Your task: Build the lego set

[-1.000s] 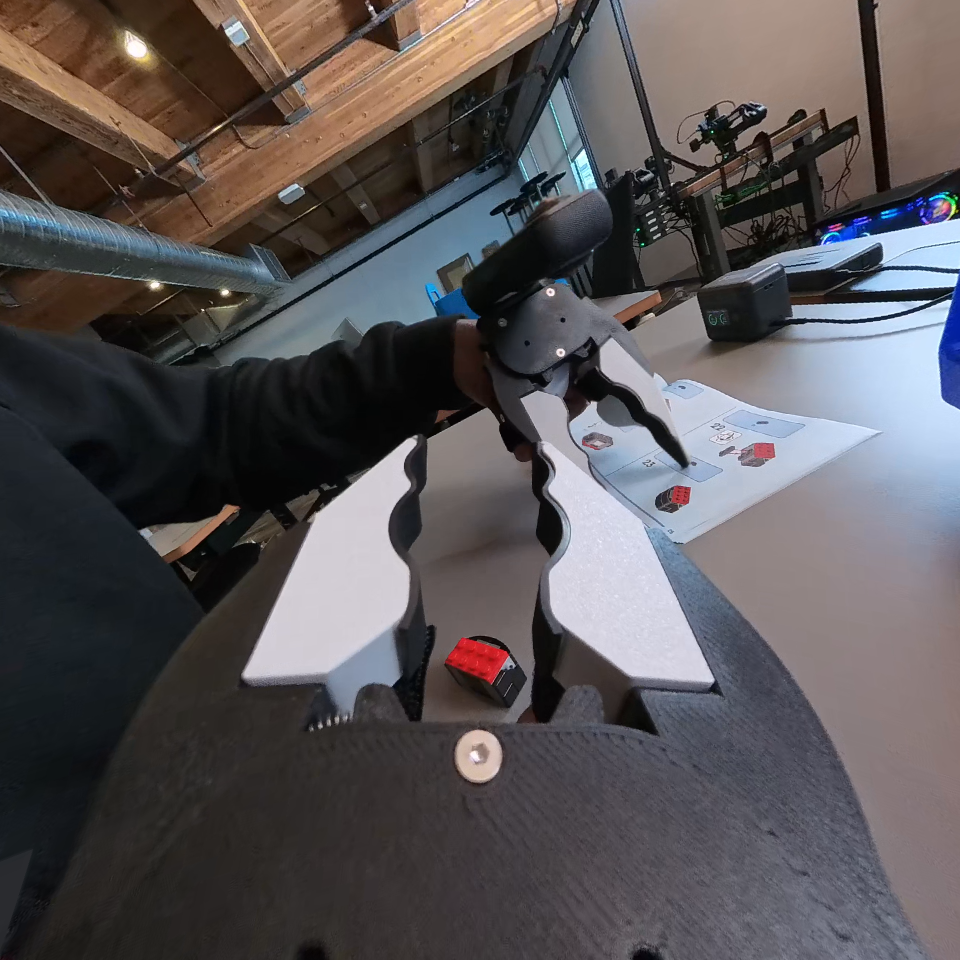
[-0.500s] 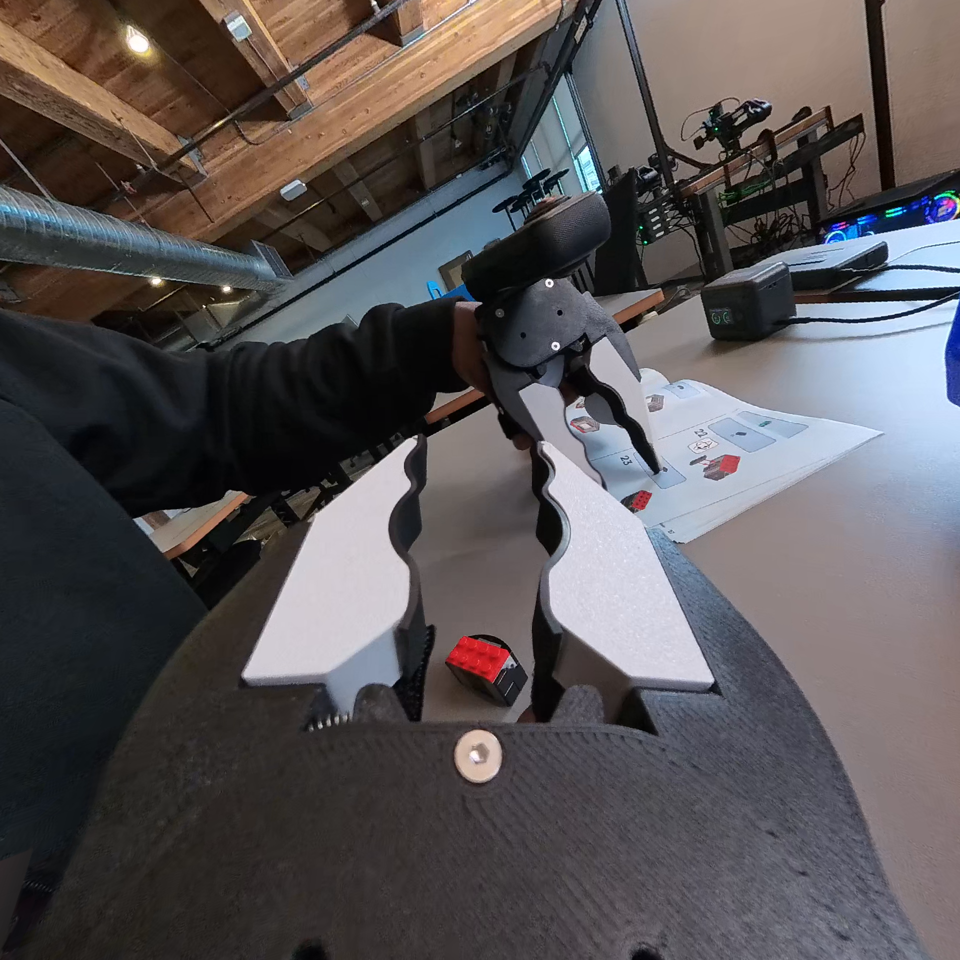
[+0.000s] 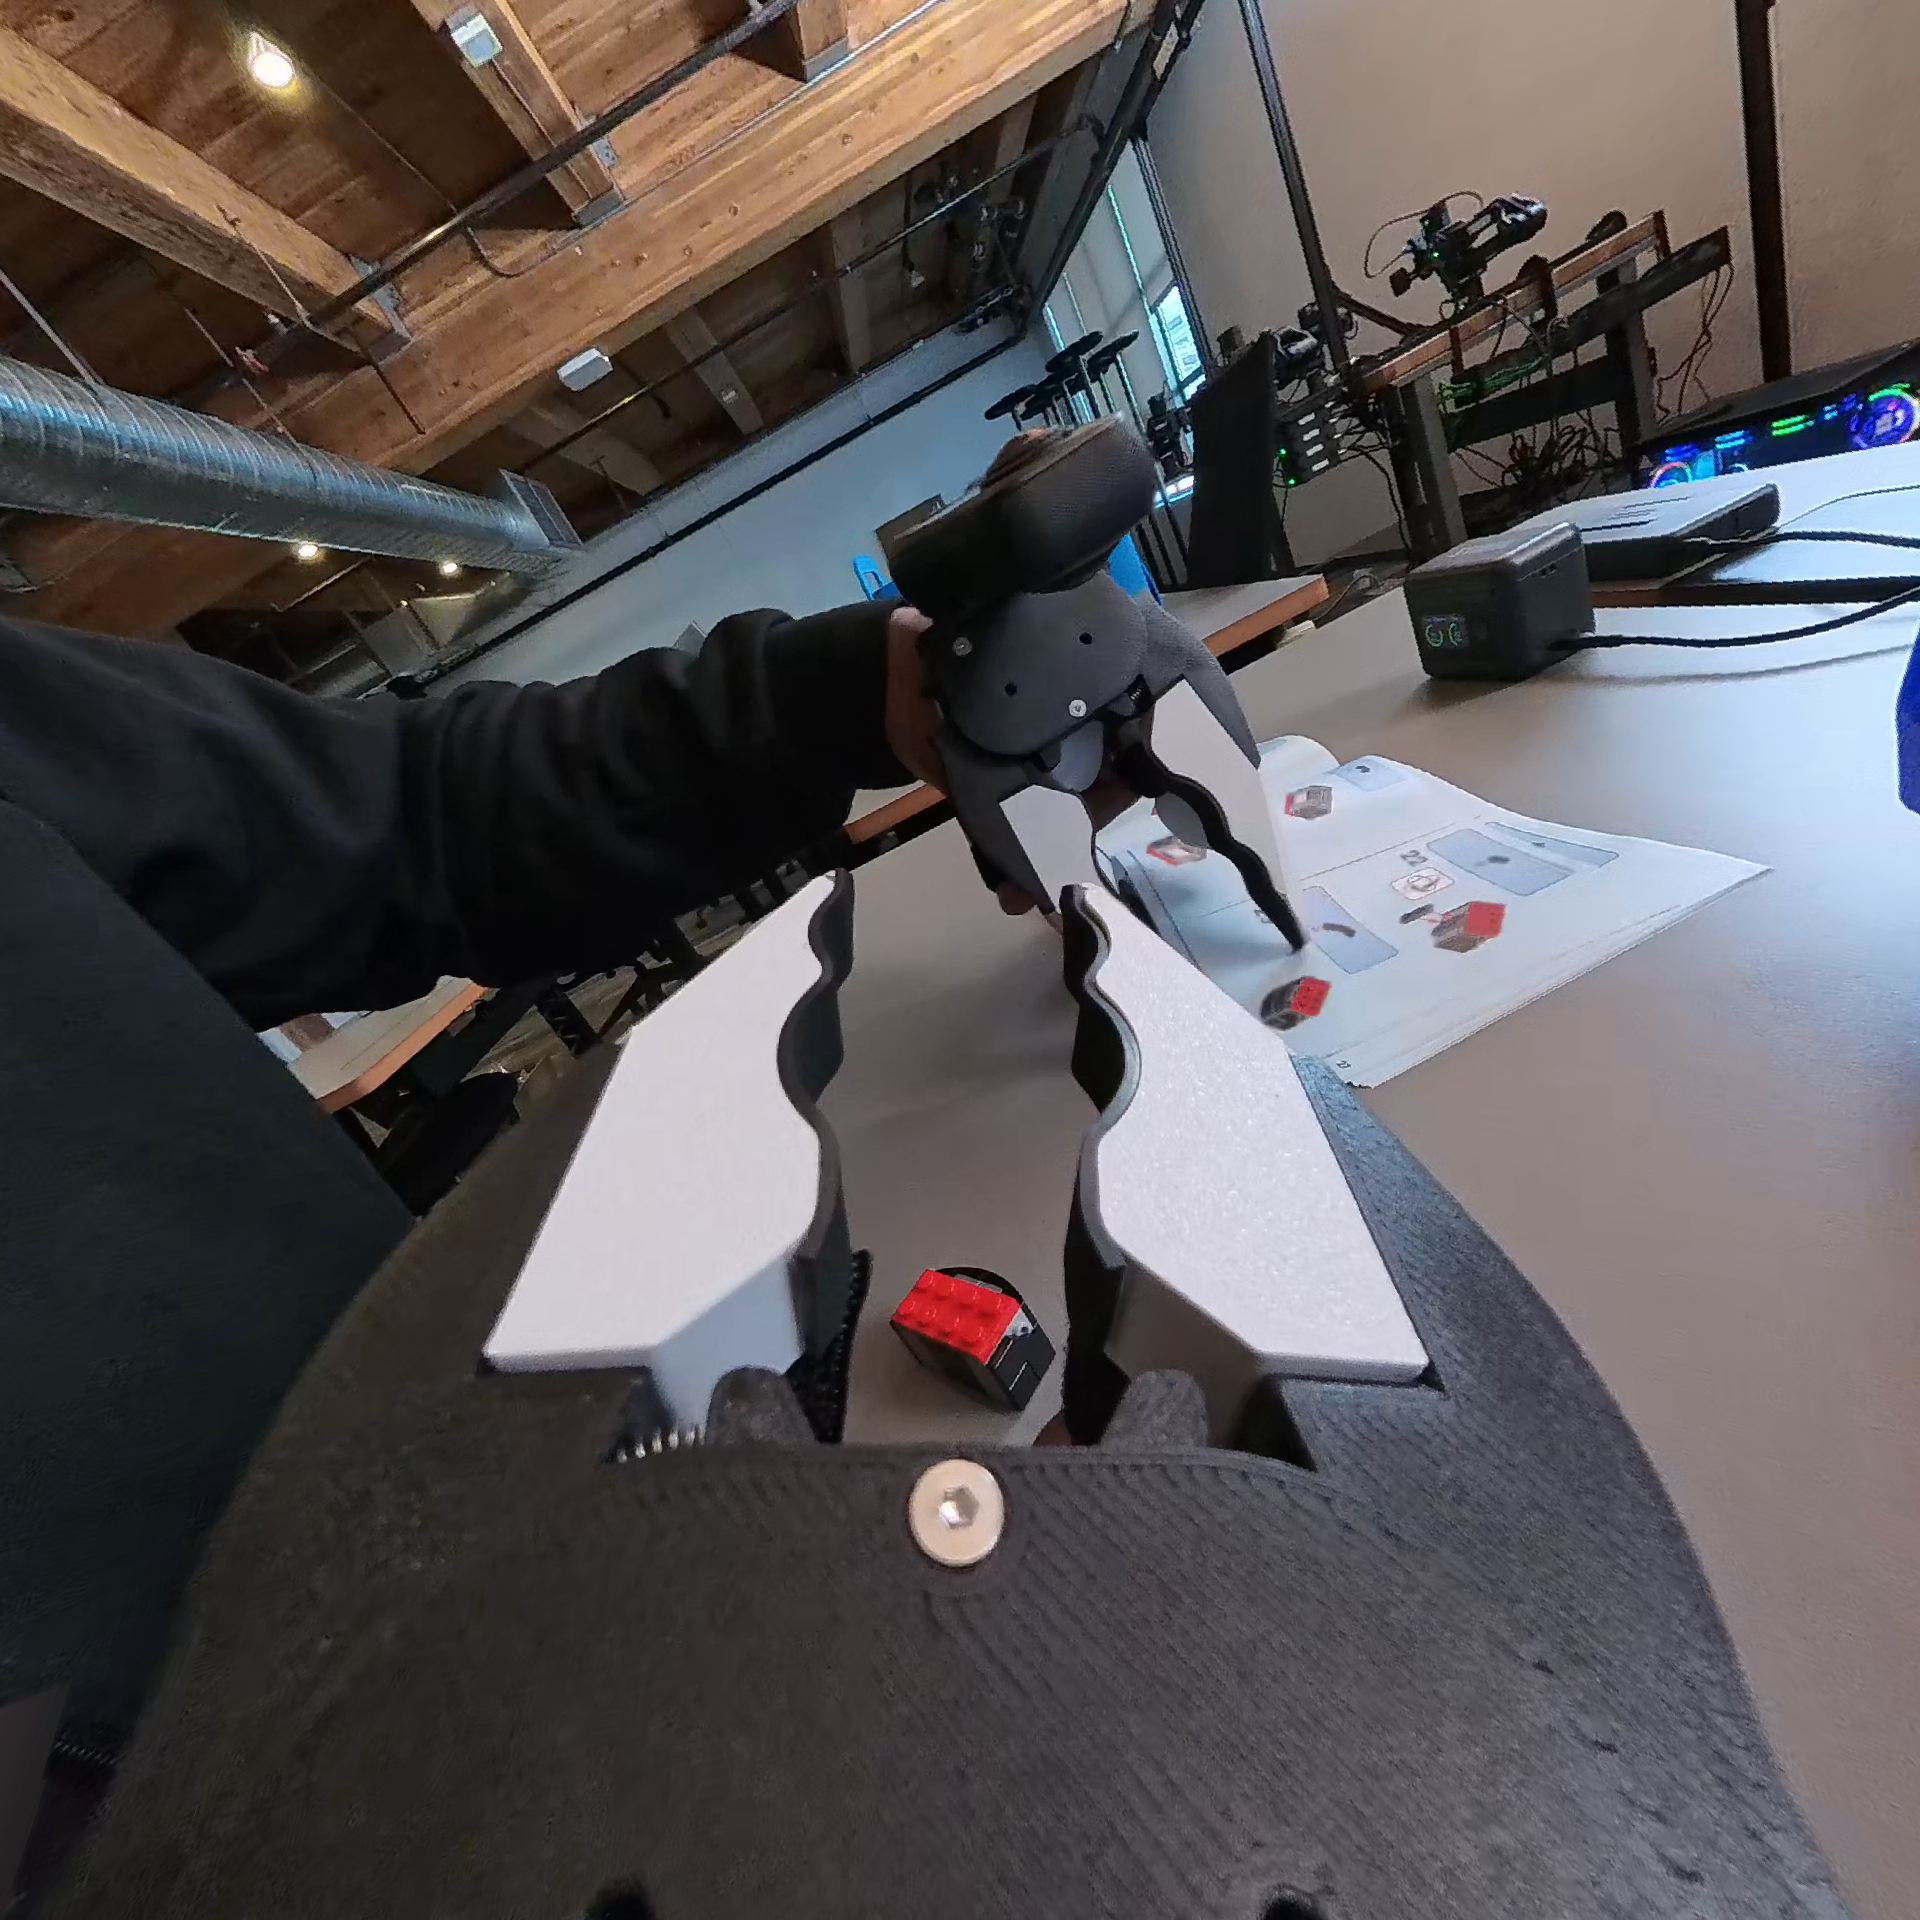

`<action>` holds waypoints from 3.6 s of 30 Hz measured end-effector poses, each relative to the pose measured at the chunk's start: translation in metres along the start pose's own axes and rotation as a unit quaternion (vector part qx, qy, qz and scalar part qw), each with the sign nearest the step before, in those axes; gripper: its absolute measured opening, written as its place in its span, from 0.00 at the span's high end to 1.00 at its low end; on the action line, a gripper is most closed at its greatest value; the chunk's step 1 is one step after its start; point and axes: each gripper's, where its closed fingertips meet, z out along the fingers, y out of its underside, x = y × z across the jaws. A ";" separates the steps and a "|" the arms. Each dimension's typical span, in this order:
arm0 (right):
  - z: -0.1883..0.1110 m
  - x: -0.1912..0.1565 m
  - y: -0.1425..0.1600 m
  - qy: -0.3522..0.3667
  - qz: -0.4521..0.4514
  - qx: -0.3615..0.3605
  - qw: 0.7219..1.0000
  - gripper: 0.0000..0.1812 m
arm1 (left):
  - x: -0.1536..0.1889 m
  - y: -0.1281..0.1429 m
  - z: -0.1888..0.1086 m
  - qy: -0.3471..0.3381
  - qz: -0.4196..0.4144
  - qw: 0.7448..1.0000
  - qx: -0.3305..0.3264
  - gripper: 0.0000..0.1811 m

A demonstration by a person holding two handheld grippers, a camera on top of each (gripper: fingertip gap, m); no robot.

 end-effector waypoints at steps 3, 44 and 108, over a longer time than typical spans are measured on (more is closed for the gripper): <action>0.000 0.000 0.000 0.000 -0.001 -0.002 1.000 0.78 | -0.001 0.000 0.000 -0.007 0.001 1.000 0.002 0.74; 0.002 -0.002 0.004 0.000 -0.006 -0.011 1.000 0.78 | -0.008 0.049 -0.017 -0.002 0.049 0.996 -0.078 0.78; 0.008 -0.010 0.012 -0.003 -0.018 -0.029 0.999 0.78 | -0.053 0.160 -0.133 -0.401 -0.373 0.818 0.175 0.77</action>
